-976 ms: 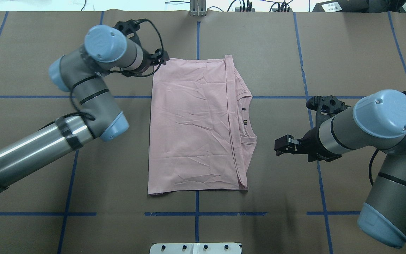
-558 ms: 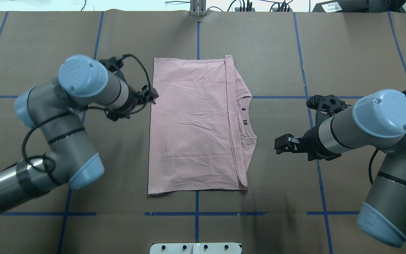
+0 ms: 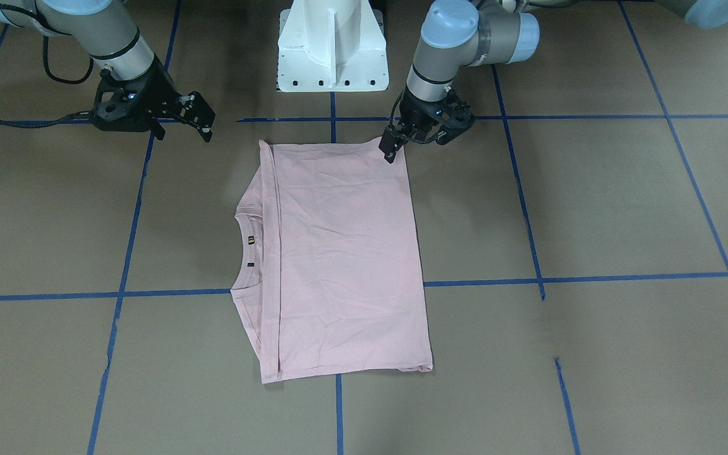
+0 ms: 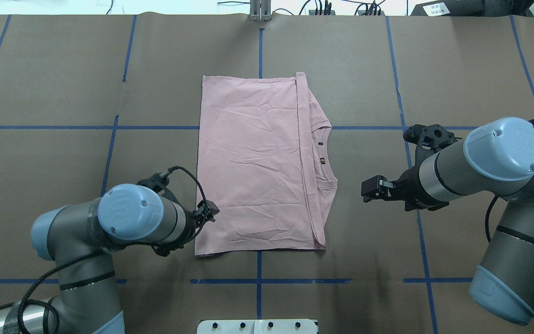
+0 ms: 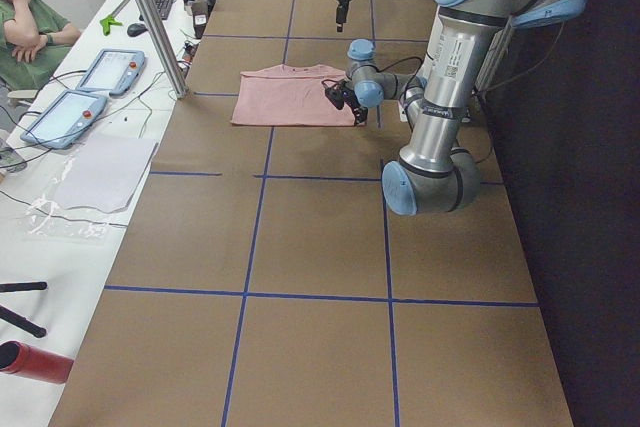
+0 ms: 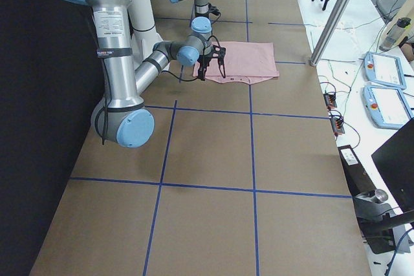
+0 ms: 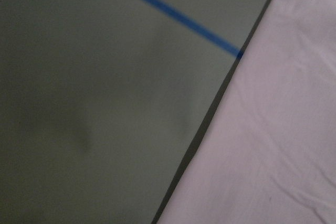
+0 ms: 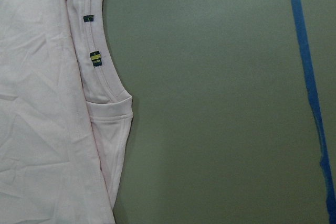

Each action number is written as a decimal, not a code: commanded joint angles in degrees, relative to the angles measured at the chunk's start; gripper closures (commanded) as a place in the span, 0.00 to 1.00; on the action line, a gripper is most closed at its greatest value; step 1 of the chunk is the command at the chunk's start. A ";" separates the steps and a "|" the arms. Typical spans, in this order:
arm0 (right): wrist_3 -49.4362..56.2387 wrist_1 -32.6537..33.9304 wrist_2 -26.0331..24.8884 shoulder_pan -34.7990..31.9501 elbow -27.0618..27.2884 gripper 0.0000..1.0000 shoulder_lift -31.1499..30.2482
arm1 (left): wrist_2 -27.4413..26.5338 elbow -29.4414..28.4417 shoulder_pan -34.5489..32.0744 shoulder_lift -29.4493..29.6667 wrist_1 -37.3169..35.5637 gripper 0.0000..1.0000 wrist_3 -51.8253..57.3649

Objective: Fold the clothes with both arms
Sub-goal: 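Move the left gripper to the shirt corner nearest the robot while the right gripper releases, then bring the right gripper to the shirt's near corner by the collar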

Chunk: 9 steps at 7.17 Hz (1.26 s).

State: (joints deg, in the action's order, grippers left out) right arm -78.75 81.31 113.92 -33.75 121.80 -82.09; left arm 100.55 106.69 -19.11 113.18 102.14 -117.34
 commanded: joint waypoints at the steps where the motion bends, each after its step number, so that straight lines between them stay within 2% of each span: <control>1: 0.00 -0.01 -0.01 0.00 -0.07 0.00 0.00 | -1.49 -0.52 2.49 0.02 -0.19 0.01 -2.19; 6: 0.17 -0.10 -0.01 -0.26 -0.25 0.00 0.09 | -2.46 -1.40 4.17 0.37 -0.98 0.08 -2.98; 7: 0.17 -0.10 0.08 -0.44 -0.25 0.00 0.09 | -2.46 -1.40 4.08 0.46 -0.98 0.16 -2.98; 8: 0.17 -0.10 0.08 -0.53 -0.16 0.00 0.09 | -2.81 -1.40 4.08 0.46 -0.89 0.45 -4.11; 9: 0.17 -0.10 0.08 -0.53 -0.24 0.00 0.09 | -3.42 -1.40 4.08 0.63 -0.98 0.82 -4.30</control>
State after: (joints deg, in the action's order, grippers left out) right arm -78.58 81.21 113.98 -34.21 121.58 -82.00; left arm 97.73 105.32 -15.04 113.67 101.20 -121.11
